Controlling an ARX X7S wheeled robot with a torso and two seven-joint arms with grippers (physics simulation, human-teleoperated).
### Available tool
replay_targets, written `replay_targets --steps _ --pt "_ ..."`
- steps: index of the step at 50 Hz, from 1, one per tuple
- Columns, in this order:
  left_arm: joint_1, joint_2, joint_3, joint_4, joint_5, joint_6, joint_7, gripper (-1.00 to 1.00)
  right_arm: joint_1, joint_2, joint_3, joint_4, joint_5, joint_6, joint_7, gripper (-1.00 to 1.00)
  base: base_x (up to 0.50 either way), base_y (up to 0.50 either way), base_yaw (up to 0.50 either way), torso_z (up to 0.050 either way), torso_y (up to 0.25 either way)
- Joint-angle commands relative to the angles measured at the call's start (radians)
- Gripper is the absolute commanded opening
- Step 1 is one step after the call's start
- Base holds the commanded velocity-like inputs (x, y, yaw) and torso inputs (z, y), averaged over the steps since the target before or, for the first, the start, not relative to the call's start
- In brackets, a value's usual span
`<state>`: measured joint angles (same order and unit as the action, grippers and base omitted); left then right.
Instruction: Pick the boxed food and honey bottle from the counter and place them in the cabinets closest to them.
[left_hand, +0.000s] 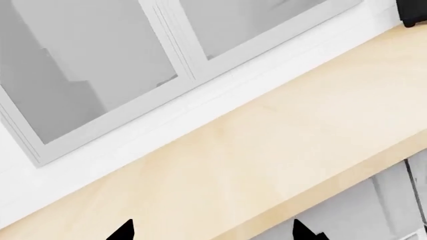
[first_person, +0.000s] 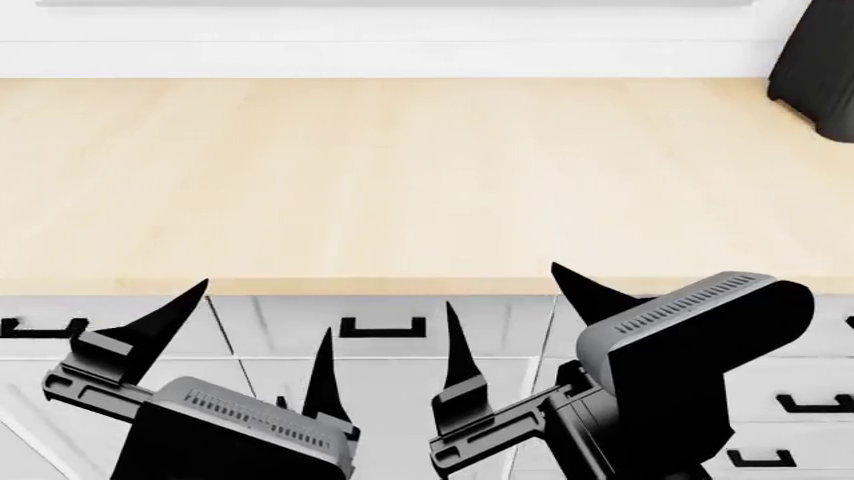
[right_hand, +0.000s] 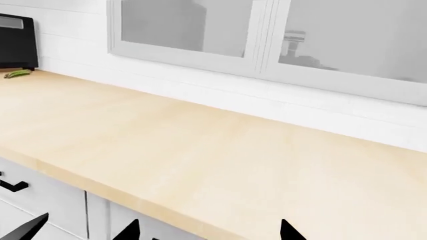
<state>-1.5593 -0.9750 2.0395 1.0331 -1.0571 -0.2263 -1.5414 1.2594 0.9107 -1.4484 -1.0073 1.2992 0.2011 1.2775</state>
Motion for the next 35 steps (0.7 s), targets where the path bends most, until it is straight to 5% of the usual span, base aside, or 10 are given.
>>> replay_targets --steps 1,35 --pt "0.0 0.003 -0.006 0.003 -0.005 -0.005 -0.001 1.0 0.0 0.0 -0.003 0.003 -0.002 -0.001 -0.002 1.0 0.0 -0.5 0.0 0.0 0.0" --pt "0.017 -0.008 -0.001 -0.01 0.019 0.008 0.02 1.0 0.002 -0.016 -0.016 0.009 -0.001 0.001 0.005 1.0 0.0 -0.5 0.0 0.0 0.0"
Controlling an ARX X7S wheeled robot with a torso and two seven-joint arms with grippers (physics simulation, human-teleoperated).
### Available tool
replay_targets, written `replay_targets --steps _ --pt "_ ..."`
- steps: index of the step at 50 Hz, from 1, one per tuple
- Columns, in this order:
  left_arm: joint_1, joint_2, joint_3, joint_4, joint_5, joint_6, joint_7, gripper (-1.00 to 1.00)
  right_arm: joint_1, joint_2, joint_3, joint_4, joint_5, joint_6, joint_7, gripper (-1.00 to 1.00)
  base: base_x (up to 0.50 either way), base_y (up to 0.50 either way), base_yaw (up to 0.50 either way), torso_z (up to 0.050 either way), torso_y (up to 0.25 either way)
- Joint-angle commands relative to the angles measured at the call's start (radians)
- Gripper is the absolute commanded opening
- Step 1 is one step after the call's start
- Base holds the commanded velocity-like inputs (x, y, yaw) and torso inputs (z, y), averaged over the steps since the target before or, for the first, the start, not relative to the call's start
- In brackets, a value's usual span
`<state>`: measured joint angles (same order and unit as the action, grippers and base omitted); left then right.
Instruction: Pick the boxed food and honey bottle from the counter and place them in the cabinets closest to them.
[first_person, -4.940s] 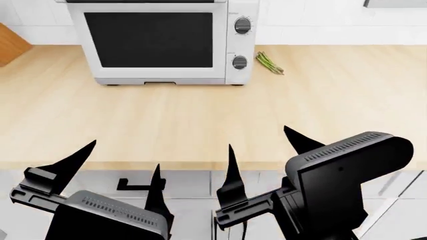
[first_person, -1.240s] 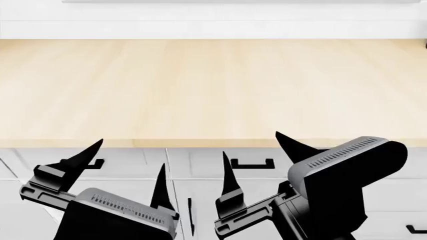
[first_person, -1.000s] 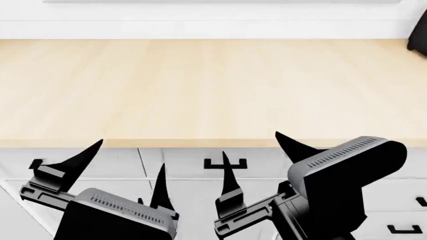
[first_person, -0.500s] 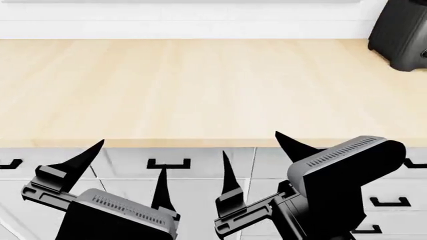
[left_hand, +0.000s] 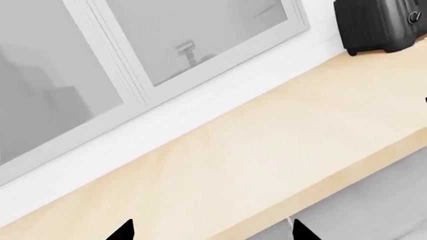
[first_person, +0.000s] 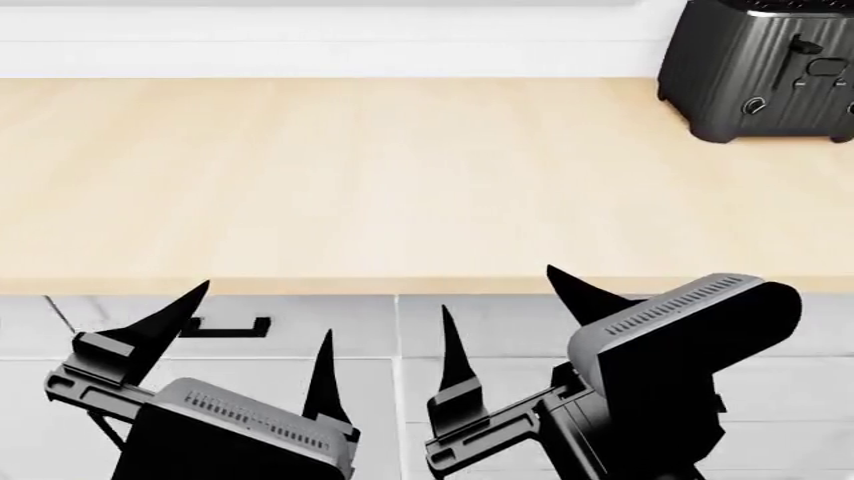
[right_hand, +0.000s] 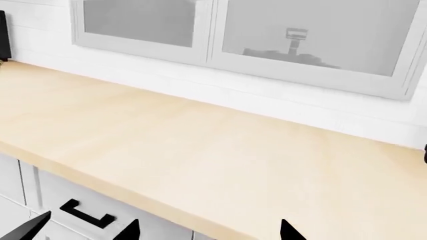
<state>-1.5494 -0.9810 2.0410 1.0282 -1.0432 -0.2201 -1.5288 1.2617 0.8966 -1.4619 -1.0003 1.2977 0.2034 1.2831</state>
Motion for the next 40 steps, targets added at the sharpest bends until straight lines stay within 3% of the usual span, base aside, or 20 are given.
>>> replay_targets --steps 1,40 --pt "0.007 -0.003 -0.002 -0.005 0.005 0.002 0.008 1.0 0.001 -0.002 -0.003 0.001 0.001 -0.002 0.0 1.0 0.0 -0.5 0.0 0.0 0.0" --pt "0.022 0.01 -0.021 -0.008 -0.004 -0.013 0.007 1.0 0.015 0.003 -0.007 0.0 0.008 -0.006 -0.004 1.0 0.0 -0.5 0.0 0.0 0.0"
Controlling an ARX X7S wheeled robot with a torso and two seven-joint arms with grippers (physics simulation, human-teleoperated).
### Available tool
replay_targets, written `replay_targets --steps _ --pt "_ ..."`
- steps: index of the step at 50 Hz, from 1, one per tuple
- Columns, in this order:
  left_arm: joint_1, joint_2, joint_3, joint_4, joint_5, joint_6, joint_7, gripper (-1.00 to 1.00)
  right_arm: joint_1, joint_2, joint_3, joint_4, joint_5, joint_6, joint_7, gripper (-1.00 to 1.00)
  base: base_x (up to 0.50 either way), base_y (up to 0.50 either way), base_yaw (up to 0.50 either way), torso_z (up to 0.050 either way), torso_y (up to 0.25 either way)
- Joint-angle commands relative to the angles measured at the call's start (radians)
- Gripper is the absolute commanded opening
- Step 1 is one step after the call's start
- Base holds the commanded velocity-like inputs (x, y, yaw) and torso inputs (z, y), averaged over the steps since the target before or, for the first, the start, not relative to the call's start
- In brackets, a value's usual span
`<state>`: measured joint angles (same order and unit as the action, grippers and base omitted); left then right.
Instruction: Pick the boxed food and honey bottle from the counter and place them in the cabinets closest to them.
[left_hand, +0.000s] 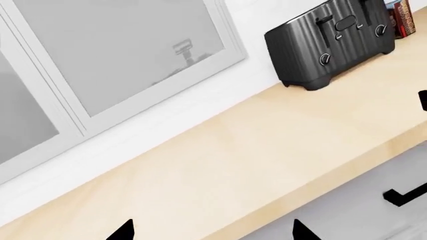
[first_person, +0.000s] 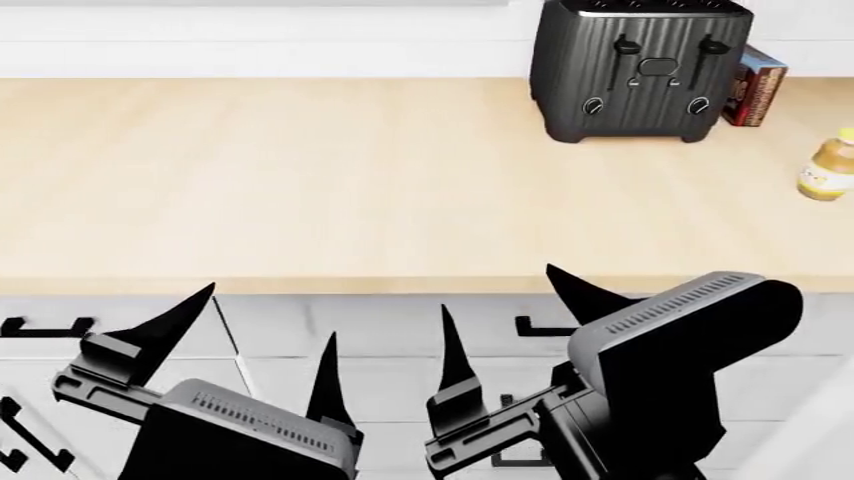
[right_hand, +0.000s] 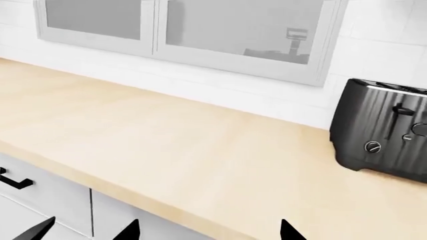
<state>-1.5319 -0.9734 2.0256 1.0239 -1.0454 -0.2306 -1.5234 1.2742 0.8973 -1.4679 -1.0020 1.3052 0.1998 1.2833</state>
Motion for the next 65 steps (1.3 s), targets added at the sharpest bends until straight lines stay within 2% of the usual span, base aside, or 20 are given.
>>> replay_targets --steps 1,51,65 --pt "0.005 0.003 -0.007 -0.004 -0.002 -0.002 0.002 1.0 0.001 0.003 -0.002 0.003 -0.001 -0.003 -0.005 1.0 0.0 -0.5 0.0 0.0 0.0" --pt "0.007 0.002 -0.018 0.005 -0.008 -0.013 -0.001 1.0 0.004 -0.007 -0.019 0.005 -0.006 0.002 0.008 1.0 0.0 -0.5 0.0 0.0 0.0" --pt "0.013 -0.001 -0.018 0.004 -0.002 -0.012 0.002 1.0 0.005 -0.01 -0.022 -0.001 -0.02 0.008 0.032 1.0 0.0 -0.06 0.0 0.0 0.0"
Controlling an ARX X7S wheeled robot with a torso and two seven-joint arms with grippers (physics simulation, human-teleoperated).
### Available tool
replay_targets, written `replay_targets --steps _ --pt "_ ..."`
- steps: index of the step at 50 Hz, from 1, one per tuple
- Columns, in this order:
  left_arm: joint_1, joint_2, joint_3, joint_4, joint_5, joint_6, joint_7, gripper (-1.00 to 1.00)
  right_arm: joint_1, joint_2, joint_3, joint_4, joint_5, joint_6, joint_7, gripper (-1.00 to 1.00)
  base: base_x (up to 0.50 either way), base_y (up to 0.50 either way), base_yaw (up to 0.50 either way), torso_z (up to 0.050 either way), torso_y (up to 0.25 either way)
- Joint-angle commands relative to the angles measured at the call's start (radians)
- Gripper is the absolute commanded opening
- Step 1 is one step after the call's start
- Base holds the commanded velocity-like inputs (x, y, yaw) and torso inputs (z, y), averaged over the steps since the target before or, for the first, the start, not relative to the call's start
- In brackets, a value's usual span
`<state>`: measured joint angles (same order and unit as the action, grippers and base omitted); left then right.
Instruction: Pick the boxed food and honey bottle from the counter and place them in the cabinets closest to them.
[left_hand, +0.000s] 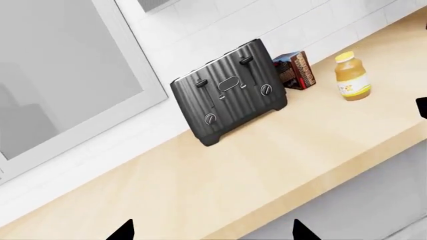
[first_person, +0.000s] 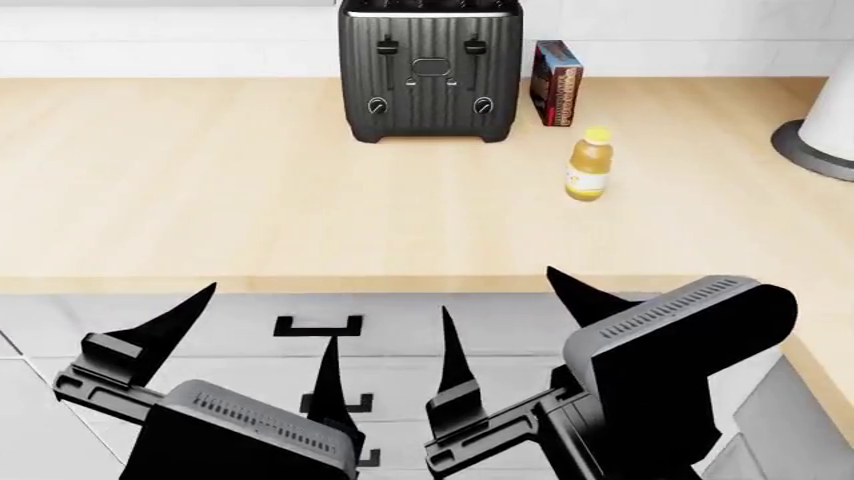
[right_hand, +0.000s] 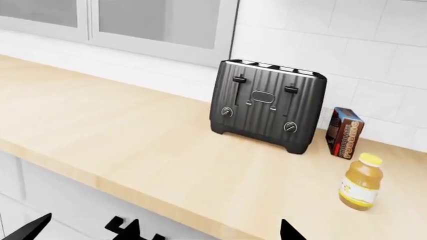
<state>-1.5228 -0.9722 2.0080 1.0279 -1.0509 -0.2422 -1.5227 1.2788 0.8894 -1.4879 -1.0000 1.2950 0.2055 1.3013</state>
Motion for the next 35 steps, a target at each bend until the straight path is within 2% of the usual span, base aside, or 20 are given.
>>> replay_targets --steps 1,5,18,28,35 --pt "0.004 -0.003 -0.001 -0.001 0.004 0.0 0.002 1.0 0.0 -0.001 -0.001 -0.004 -0.011 0.001 0.013 1.0 0.0 0.0 0.0 0.0 0.0" --pt "0.007 -0.002 -0.001 -0.001 0.006 0.0 0.002 1.0 -0.003 0.003 -0.001 0.002 -0.001 -0.011 0.0 1.0 0.0 -0.07 0.0 0.0 0.0" --pt "0.01 -0.003 -0.004 0.0 0.006 -0.002 0.001 1.0 0.0 0.007 -0.001 -0.001 0.01 -0.016 -0.002 1.0 0.0 -0.5 0.0 0.0 0.0" --pt "0.013 -0.001 -0.008 -0.002 0.005 -0.002 0.002 1.0 0.008 -0.002 -0.007 0.0 0.016 -0.004 0.011 1.0 0.0 -0.02 0.0 0.0 0.0" --pt "0.011 -0.002 -0.01 -0.001 0.003 -0.003 0.004 1.0 0.01 -0.006 -0.01 0.0 0.018 -0.001 0.007 1.0 0.5 -0.01 0.0 0.0 0.0"
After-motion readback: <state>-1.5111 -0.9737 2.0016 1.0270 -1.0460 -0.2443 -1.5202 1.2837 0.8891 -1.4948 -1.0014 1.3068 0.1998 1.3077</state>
